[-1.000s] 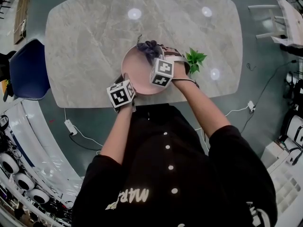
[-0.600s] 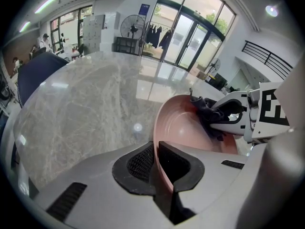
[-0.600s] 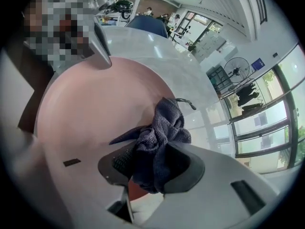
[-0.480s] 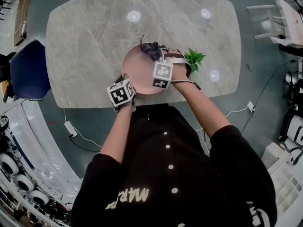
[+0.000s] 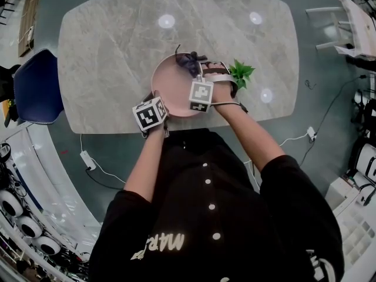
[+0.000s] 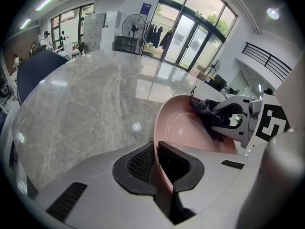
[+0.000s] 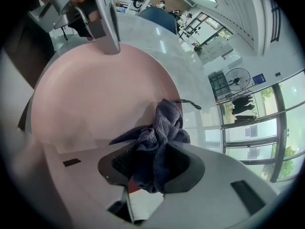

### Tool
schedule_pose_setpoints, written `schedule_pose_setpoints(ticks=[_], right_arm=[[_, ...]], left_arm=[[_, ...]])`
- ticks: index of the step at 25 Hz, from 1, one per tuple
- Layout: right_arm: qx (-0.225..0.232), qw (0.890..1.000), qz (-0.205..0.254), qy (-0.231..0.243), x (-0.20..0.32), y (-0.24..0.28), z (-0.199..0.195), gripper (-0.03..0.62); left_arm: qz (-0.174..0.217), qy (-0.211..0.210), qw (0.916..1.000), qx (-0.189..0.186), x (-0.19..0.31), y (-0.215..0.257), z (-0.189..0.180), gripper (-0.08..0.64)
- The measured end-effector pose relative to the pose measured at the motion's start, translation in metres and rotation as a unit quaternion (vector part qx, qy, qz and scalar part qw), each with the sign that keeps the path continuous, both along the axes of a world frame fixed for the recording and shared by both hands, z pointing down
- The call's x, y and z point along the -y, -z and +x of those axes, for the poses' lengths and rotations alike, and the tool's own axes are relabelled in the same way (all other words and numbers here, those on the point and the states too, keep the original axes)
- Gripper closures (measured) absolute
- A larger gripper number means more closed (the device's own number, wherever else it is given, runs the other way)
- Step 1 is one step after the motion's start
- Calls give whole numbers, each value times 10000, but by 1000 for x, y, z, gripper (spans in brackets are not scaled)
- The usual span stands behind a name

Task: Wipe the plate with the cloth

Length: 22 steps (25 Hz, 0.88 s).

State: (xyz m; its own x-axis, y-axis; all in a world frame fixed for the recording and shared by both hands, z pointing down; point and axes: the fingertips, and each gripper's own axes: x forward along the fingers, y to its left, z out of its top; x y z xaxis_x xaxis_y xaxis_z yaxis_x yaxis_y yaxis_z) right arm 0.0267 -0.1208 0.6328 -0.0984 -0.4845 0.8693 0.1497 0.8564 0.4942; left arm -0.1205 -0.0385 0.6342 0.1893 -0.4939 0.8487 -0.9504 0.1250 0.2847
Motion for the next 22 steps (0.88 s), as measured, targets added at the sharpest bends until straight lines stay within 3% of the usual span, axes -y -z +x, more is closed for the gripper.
schedule_pose_setpoints(ticks=[3, 7, 13, 20, 22], right_arm=[[164, 9998, -91, -72, -2, 4, -4, 454], [1211, 9912, -418, -337, -12, 24, -29, 454], [2390, 9605, -1188, -792, -33, 43, -69, 453], [3177, 9228, -1901, -1064, -48, 47, -107, 453], [3213, 9189, -2015, -1082, -50, 43, -114, 453]], left_arm=[[42, 57, 9999, -106, 0, 1, 0, 518], [188, 136, 9993, -307, 0, 1, 0, 522], [224, 132, 9980, -581, -1, 1, 0, 526], [256, 169, 9957, -870, 0, 0, 1, 528], [245, 151, 9953, -921, 0, 1, 2, 528]])
